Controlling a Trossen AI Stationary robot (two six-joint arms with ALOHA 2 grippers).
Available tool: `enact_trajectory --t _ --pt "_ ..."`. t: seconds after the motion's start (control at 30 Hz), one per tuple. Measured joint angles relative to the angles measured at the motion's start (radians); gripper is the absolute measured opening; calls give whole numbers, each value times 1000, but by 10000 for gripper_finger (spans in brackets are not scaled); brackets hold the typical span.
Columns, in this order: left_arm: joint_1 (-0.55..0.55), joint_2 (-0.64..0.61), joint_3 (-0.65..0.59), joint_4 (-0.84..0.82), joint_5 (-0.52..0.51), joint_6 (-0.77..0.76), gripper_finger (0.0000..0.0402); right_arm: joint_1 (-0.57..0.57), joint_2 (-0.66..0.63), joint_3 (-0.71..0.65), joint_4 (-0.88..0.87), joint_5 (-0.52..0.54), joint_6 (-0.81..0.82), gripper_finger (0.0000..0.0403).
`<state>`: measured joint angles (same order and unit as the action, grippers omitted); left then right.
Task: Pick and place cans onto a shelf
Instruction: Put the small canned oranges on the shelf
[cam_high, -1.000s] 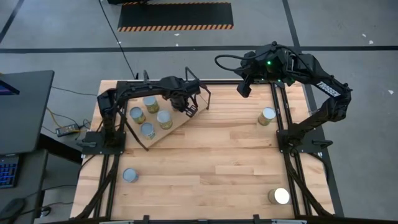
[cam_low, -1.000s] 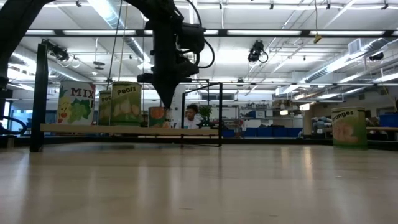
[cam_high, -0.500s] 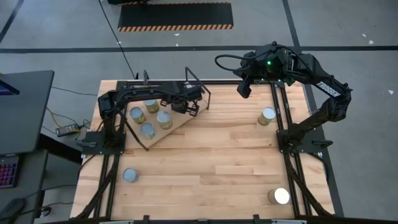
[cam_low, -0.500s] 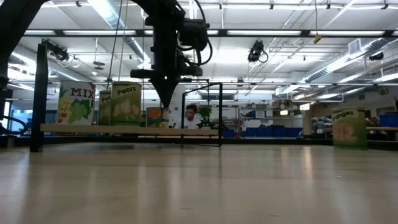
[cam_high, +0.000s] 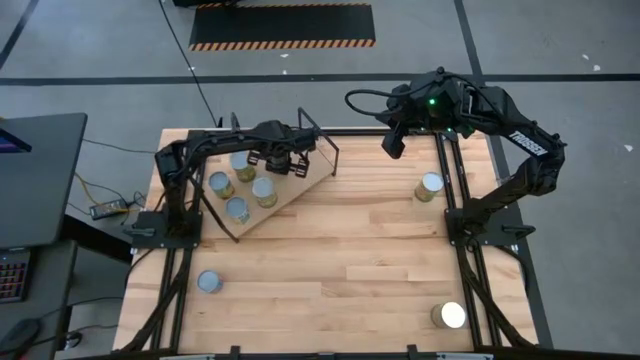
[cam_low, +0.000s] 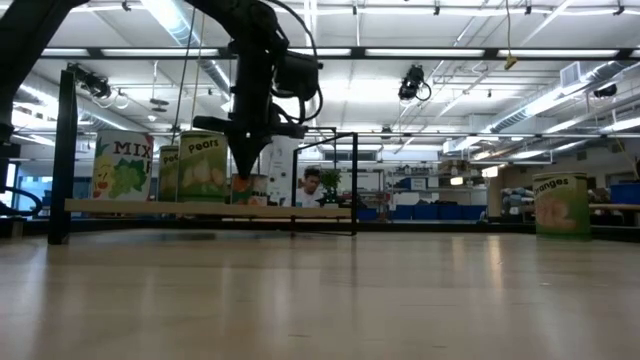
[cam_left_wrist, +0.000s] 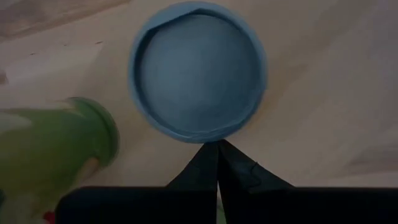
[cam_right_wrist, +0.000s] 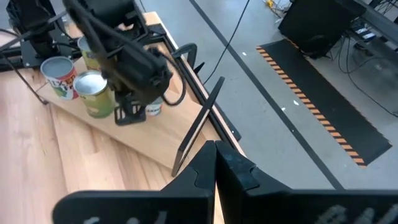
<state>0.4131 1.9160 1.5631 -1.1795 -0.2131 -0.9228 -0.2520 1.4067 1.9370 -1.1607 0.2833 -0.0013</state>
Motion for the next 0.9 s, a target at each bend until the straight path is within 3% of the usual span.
enact_trajectory --t 0.47,0.77,0.9 --pt "32 -27 0 -56 2 70 7 0 0 0 -17 -25 -2 12" --pt "-14 -47 2 179 128 70 7 0 0 0 -9 -25 -1 12" --pt "-18 -13 2 274 129 75 7 0 0 0 2 -25 2 12"
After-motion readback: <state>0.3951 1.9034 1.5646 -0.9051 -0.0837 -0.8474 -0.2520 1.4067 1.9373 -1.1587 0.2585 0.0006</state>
